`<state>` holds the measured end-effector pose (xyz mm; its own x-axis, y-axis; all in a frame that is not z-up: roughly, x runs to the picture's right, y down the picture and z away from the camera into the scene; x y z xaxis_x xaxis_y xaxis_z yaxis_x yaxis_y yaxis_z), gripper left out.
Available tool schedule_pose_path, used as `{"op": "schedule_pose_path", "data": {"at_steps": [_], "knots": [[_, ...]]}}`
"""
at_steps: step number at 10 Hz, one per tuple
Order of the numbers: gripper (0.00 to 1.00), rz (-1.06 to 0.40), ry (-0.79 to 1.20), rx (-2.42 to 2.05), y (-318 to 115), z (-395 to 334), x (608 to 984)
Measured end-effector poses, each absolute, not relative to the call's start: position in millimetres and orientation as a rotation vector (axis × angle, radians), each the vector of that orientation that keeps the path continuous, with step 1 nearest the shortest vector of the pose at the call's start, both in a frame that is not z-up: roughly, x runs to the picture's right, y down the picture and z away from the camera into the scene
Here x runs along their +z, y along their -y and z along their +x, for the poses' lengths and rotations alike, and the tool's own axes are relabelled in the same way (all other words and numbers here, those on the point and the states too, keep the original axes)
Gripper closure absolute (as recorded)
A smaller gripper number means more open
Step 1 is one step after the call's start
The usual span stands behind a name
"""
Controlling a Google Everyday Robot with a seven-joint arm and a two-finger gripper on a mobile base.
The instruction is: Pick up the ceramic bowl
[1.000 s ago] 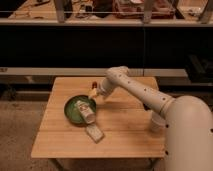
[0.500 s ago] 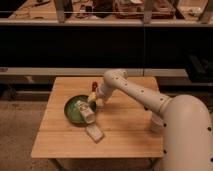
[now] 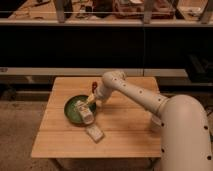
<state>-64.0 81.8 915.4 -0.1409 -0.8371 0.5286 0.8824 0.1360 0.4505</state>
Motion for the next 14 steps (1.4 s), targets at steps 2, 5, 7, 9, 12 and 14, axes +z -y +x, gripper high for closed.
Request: {"op": "schedule_pose_path", "data": {"at_steps": [2, 5, 7, 9, 12, 14], "knots": [[0.35, -0.074, 0.847, -1.48, -83, -64, 917], [0.35, -0.089, 0.842, -1.473, -85, -64, 918], [0.35, -0.1, 0.836, -1.468, -85, -64, 920], [0.35, -0.108, 0.831, -1.464, -86, -65, 922], [0.35, -0.126, 0.821, -1.449, -89, -60, 928], [0.45, -0.131, 0.821, -1.442, -90, -60, 929]]}}
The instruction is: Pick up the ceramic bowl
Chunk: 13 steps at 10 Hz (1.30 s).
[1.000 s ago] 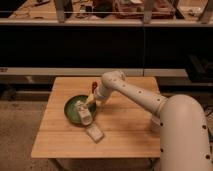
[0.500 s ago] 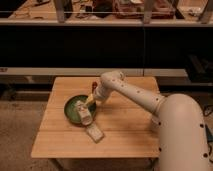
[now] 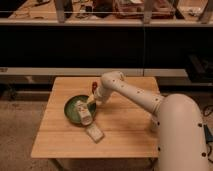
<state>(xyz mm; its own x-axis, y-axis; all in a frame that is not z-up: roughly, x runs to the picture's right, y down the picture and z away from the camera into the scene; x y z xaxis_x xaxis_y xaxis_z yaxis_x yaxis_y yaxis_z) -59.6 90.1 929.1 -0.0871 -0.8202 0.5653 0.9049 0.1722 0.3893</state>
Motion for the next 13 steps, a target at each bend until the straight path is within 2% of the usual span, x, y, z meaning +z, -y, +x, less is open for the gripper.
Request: {"op": "schedule_pose_path", "data": {"at_steps": [1, 2, 9, 11, 13], "knots": [[0.51, -0.131, 0.823, -1.44, -91, -60, 929], [0.53, -0.129, 0.831, -1.438, -92, -63, 928], [0.53, -0.104, 0.89, -1.435, -95, -79, 920], [0.64, -0.104, 0.907, -1.429, -98, -80, 920], [0.87, -0.105, 0.92, -1.42, -100, -77, 920]]}}
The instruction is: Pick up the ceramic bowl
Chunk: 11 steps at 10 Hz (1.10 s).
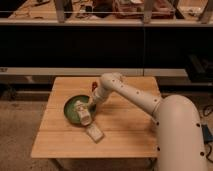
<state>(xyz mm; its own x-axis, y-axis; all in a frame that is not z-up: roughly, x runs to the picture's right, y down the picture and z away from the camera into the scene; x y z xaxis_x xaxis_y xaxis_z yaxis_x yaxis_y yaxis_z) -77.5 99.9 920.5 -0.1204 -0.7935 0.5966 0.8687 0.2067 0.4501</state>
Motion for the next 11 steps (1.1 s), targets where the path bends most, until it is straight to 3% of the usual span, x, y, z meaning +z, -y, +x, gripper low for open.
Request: {"op": "schedule_pose_path", "data": {"at_steps": [2, 5, 7, 11], "knots": [[0.99, -0.096, 0.931, -1.41, -98, -78, 919], [1.0, -0.023, 0.953, -1.357, -74, -74, 902], [1.0, 0.094, 1.006, -1.312, -48, -75, 870], [1.0, 0.219, 1.115, -1.26, -34, -74, 832]]}}
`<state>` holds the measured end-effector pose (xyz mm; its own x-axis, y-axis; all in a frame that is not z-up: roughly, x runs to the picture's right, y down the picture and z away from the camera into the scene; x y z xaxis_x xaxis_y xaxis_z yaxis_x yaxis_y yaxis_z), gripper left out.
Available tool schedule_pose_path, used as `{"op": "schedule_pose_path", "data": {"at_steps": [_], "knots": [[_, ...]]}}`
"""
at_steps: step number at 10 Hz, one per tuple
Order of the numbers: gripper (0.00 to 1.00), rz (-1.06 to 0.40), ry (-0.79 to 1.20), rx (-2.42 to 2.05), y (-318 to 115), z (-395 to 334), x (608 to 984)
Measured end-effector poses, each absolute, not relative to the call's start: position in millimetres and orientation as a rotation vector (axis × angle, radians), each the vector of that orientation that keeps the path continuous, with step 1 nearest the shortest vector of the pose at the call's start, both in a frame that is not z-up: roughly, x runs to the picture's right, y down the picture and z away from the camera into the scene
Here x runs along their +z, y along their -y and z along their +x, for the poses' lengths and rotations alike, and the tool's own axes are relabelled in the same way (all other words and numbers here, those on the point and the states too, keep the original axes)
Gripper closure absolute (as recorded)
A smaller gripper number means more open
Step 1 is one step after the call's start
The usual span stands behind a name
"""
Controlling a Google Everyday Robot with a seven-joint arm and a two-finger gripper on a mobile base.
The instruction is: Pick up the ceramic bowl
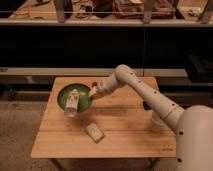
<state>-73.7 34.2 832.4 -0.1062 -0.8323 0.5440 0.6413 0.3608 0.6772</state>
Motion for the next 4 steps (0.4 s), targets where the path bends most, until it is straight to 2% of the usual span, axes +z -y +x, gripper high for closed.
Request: {"op": "schedule_pose_path", "data": {"at_steps": [4], "knots": [[1.0, 0.231, 1.129, -1.286, -31.4, -63.8, 818.7]]}}
